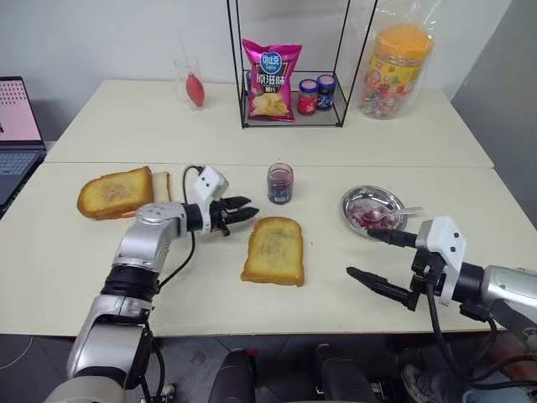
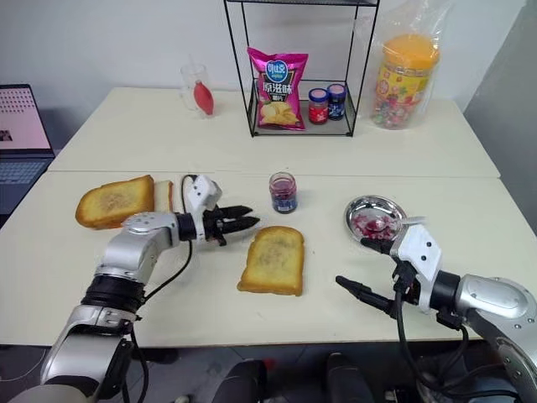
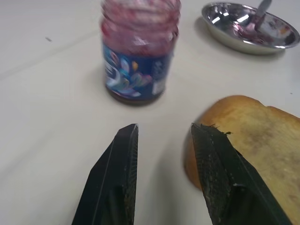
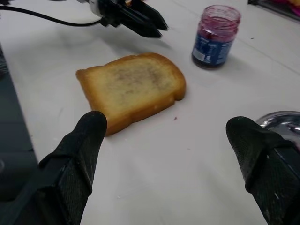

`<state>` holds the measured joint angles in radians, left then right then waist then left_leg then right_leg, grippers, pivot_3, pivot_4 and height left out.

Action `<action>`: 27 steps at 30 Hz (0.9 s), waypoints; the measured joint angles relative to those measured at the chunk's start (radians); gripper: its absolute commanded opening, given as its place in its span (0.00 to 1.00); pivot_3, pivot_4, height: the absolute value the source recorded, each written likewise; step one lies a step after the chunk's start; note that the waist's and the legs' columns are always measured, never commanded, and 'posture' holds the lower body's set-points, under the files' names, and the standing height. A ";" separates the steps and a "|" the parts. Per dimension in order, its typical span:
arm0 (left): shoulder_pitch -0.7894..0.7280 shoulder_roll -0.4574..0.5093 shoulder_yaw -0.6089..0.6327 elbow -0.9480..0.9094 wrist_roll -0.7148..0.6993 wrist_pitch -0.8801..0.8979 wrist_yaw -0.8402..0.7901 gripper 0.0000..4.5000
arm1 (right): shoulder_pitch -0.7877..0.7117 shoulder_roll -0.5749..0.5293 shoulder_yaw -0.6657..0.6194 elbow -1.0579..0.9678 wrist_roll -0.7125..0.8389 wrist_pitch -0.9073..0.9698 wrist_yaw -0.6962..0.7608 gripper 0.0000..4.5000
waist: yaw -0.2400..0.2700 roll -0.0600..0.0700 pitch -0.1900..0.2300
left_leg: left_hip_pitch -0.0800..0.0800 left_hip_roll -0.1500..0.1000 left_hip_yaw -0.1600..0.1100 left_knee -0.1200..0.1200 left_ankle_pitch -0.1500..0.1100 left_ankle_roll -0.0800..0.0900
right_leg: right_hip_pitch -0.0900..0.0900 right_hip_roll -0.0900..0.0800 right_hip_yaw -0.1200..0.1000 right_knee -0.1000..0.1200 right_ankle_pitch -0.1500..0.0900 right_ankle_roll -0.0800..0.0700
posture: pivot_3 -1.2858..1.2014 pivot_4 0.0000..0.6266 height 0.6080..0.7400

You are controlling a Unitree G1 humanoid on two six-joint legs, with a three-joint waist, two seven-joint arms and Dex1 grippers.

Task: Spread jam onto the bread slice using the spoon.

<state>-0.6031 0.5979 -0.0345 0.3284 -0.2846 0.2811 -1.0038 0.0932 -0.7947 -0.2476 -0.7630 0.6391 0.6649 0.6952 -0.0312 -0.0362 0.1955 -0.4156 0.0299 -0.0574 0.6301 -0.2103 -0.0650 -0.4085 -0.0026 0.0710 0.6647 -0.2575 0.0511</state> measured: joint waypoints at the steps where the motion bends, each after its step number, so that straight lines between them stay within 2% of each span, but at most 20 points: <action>1: 0.032 0.029 0.025 -0.054 -0.004 -0.017 -0.007 0.41 | 0.013 0.021 -0.026 0.000 -0.001 -0.007 -0.017 1.00 | -0.001 0.000 0.000 | 0.000 0.000 0.000 0.000 0.000 0.000 | 0.000 0.000 0.000 0.000 0.000 0.000 | 0.52 0.24 1.00; 4: 0.082 0.083 0.087 -0.175 -0.029 -0.029 -0.022 0.41 | 0.035 0.064 -0.097 0.011 -0.001 -0.023 -0.064 1.00 | 0.001 0.000 0.000 | 0.000 0.000 0.000 0.000 0.000 0.000 | 0.000 0.000 0.000 0.000 0.000 0.000 | 0.52 0.24 1.00; 6: 0.132 0.126 0.104 -0.323 -0.050 -0.028 -0.048 0.49 | 0.052 0.147 -0.163 0.034 0.008 -0.045 -0.117 1.00 | 0.007 -0.001 -0.001 | 0.001 0.000 -0.001 0.001 0.000 0.000 | 0.003 -0.001 -0.001 -0.001 0.000 0.000 | 0.52 0.24 1.00; 7: 0.143 0.160 0.084 -0.408 -0.053 -0.018 -0.083 0.51 | 0.049 0.197 -0.192 0.072 0.008 -0.049 -0.169 1.00 | 0.010 -0.001 -0.001 | 0.001 -0.001 0.000 0.001 0.000 0.000 | 0.003 -0.001 0.000 -0.001 0.000 0.000 | 0.52 0.24 1.00; 11: 0.145 0.202 -0.015 -0.558 -0.060 0.015 -0.175 0.72 | 0.011 0.294 -0.209 0.169 -0.002 -0.044 -0.292 1.00 | 0.005 0.000 -0.001 | 0.003 -0.001 0.003 0.002 0.001 0.001 | 0.004 -0.002 0.002 -0.001 0.000 -0.003 | 0.52 0.24 1.00; 13: 0.127 0.166 -0.082 -0.604 -0.069 0.021 -0.198 0.72 | -0.056 0.353 -0.211 0.255 -0.018 -0.041 -0.375 1.00 | 0.001 0.002 -0.001 | 0.003 -0.001 0.004 0.003 0.002 0.002 | 0.004 -0.001 0.003 -0.001 0.001 -0.004 | 0.52 0.24 1.00; 16: 0.088 0.127 -0.108 -0.633 -0.107 0.078 -0.192 0.72 | -0.145 0.396 -0.219 0.364 -0.013 -0.026 -0.450 1.00 | -0.001 0.002 -0.001 | 0.003 0.000 0.002 0.002 0.002 0.003 | 0.003 0.000 0.002 0.000 0.002 -0.002 | 0.52 0.24 1.00; 17: 0.063 0.119 -0.118 -0.634 -0.106 0.083 -0.190 0.72 | -0.214 0.429 -0.234 0.455 0.000 -0.026 -0.487 1.00 | -0.004 0.003 -0.001 | 0.005 0.000 0.003 0.000 0.002 0.003 | 0.003 0.001 0.002 0.000 0.003 -0.001 | 0.52 0.24 1.00; 27: 0.050 0.093 -0.158 -0.629 -0.080 0.056 -0.198 0.72 | -0.375 0.481 -0.259 0.783 0.052 -0.023 -0.515 1.00 | -0.004 0.007 -0.001 | 0.004 0.000 0.003 -0.001 0.002 0.003 | 0.003 0.001 0.002 0.001 0.001 -0.002 | 0.52 0.24 1.00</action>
<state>-0.5530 0.6911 -0.1930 -0.3002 -0.3645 0.3371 -1.2020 -0.2818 -0.3132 -0.5063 0.0203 0.6910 0.6415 0.1807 -0.0357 -0.0295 0.1946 -0.4115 0.0302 -0.0548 0.6289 -0.2085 -0.0621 -0.4059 -0.0016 0.0731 0.6653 -0.2562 0.0492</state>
